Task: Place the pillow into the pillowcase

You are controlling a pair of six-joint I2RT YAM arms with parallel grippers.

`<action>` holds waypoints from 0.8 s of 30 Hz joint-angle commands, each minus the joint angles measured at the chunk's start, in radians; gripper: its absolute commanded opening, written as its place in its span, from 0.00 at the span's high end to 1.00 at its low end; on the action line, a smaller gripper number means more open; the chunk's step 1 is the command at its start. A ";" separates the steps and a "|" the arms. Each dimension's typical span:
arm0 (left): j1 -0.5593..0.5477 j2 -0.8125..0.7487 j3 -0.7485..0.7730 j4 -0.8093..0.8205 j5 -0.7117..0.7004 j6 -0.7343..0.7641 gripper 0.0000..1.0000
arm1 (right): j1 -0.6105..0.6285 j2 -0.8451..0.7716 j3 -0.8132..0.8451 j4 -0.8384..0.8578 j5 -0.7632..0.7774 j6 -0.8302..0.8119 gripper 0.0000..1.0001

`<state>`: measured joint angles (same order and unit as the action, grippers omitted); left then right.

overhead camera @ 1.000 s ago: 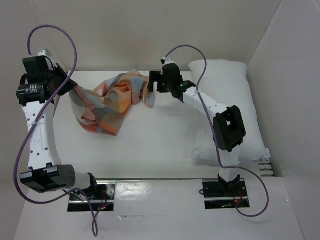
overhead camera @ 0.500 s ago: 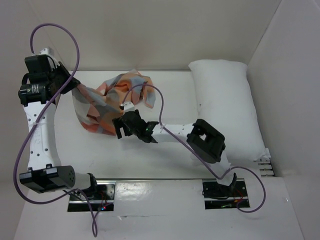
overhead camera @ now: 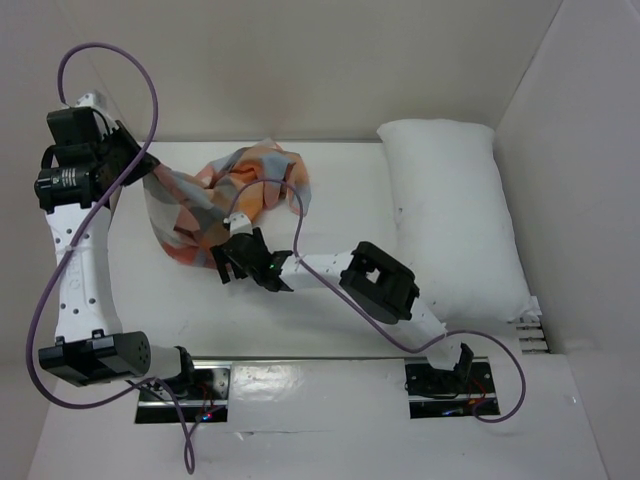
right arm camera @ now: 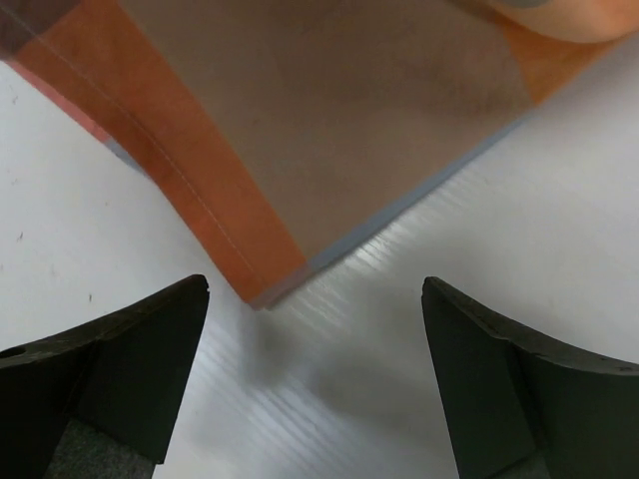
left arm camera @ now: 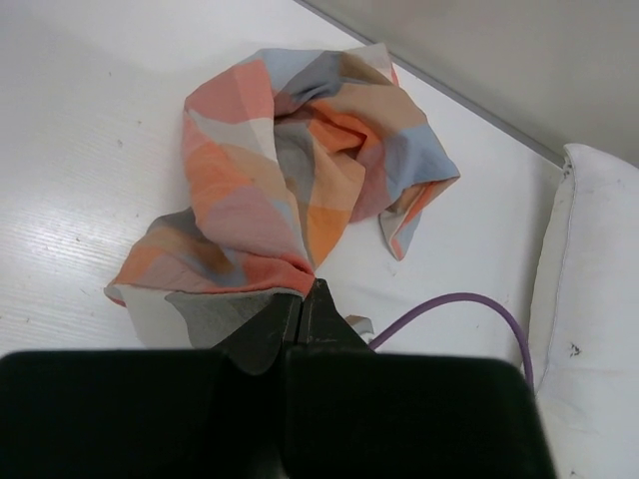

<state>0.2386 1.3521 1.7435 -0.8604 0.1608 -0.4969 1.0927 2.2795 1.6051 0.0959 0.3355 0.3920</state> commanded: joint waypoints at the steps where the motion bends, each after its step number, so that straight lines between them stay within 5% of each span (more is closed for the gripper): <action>1: -0.004 -0.027 0.051 0.032 -0.001 0.011 1.00 | 0.012 0.057 0.082 0.047 0.046 0.024 0.07; 4: -0.004 -0.027 0.051 0.032 -0.001 0.011 1.00 | 0.012 0.110 0.163 -0.005 0.106 0.053 0.24; 6: -0.004 -0.027 0.060 0.032 -0.001 0.011 1.00 | 0.012 0.120 0.210 -0.028 0.138 0.064 0.55; 7: -0.004 -0.027 0.060 0.032 -0.001 0.011 1.00 | -0.003 0.120 0.210 -0.028 0.149 0.076 0.83; 8: -0.004 -0.027 0.060 0.032 0.009 0.011 1.00 | -0.004 0.120 0.210 -0.028 0.149 0.097 0.83; 9: -0.004 -0.027 0.060 0.032 0.019 0.023 1.00 | -0.020 0.082 0.210 -0.045 0.149 0.113 1.00; 15: -0.060 0.008 0.034 0.043 0.101 0.099 1.00 | -0.145 -0.245 -0.270 0.042 0.140 0.235 1.00; 19: -0.233 0.077 -0.001 0.078 0.102 0.121 1.00 | -0.198 -0.447 -0.537 0.048 0.119 0.278 1.00; 20: -0.270 0.099 -0.001 0.087 0.111 0.121 0.89 | -0.198 -0.463 -0.562 0.032 0.119 0.278 0.99; 22: -0.379 0.196 0.019 0.071 0.134 0.173 0.45 | -0.208 -0.509 -0.600 -0.017 0.109 0.297 0.50; 24: -0.441 0.267 0.104 0.019 0.102 0.211 0.13 | -0.208 -0.552 -0.623 -0.018 0.109 0.282 0.19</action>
<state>-0.1184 1.5238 1.7721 -0.8227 0.2504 -0.3576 0.8558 1.7897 1.0122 0.0818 0.4435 0.6521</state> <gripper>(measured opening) 0.769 0.752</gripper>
